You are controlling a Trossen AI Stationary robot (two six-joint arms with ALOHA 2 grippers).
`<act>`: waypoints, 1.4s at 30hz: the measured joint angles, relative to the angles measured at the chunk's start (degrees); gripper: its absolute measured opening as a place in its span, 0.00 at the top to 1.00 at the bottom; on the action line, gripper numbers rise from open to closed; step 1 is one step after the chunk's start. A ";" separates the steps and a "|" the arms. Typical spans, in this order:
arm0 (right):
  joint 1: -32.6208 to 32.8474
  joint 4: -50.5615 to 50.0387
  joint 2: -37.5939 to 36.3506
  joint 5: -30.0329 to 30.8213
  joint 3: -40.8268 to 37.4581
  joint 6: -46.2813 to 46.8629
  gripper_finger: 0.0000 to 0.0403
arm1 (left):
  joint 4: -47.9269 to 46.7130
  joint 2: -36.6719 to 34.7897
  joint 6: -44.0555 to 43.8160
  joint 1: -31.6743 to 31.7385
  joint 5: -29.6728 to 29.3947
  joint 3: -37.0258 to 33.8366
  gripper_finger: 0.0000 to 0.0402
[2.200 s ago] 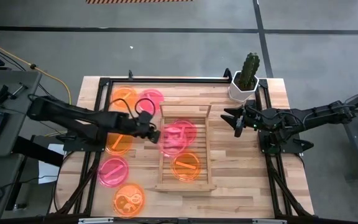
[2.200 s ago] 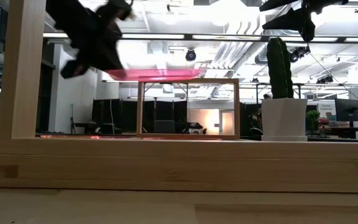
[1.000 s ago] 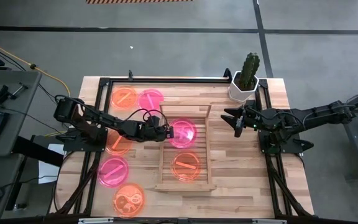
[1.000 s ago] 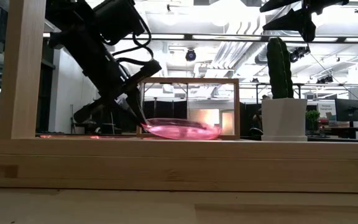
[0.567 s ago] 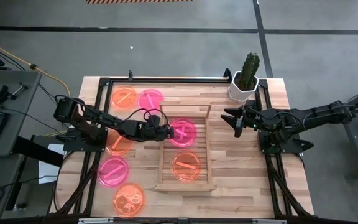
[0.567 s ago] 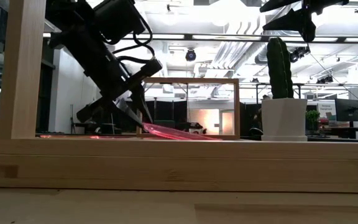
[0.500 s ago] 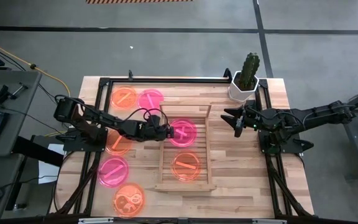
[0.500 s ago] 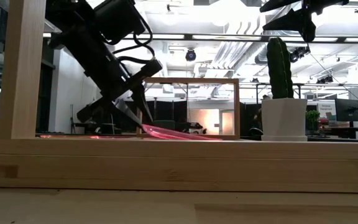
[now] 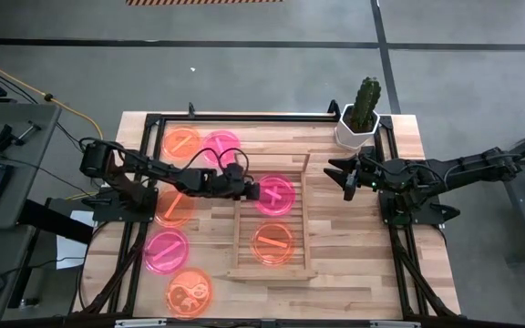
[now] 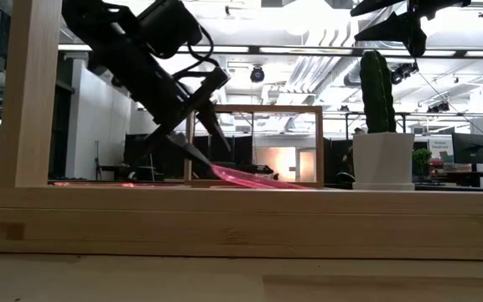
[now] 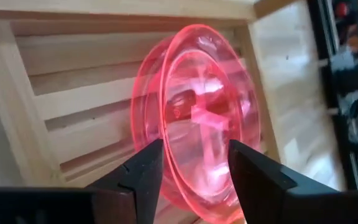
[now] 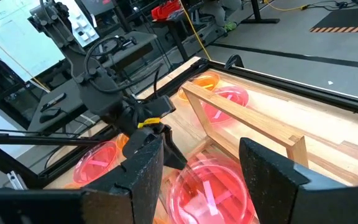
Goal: Place and stack plates onto a shelf
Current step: Stack the pink plate on top of the pink plate on the shelf, then stack the orange plate on top of the orange plate on the shelf
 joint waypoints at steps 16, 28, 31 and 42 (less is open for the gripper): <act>-0.01 -0.13 0.06 0.01 0.00 0.02 0.52 | -12.63 -15.49 15.32 -3.53 -2.65 -0.04 0.58; -0.02 0.98 2.09 0.02 0.00 0.02 0.52 | -12.62 -42.04 34.78 -13.07 -15.39 -0.11 0.58; -0.02 1.17 3.14 0.00 0.00 0.68 0.52 | -16.76 -44.98 33.80 -11.43 -20.86 -0.11 0.58; -0.02 2.56 6.10 0.02 0.00 1.36 0.52 | -65.99 -41.55 30.86 21.30 -7.58 12.20 0.58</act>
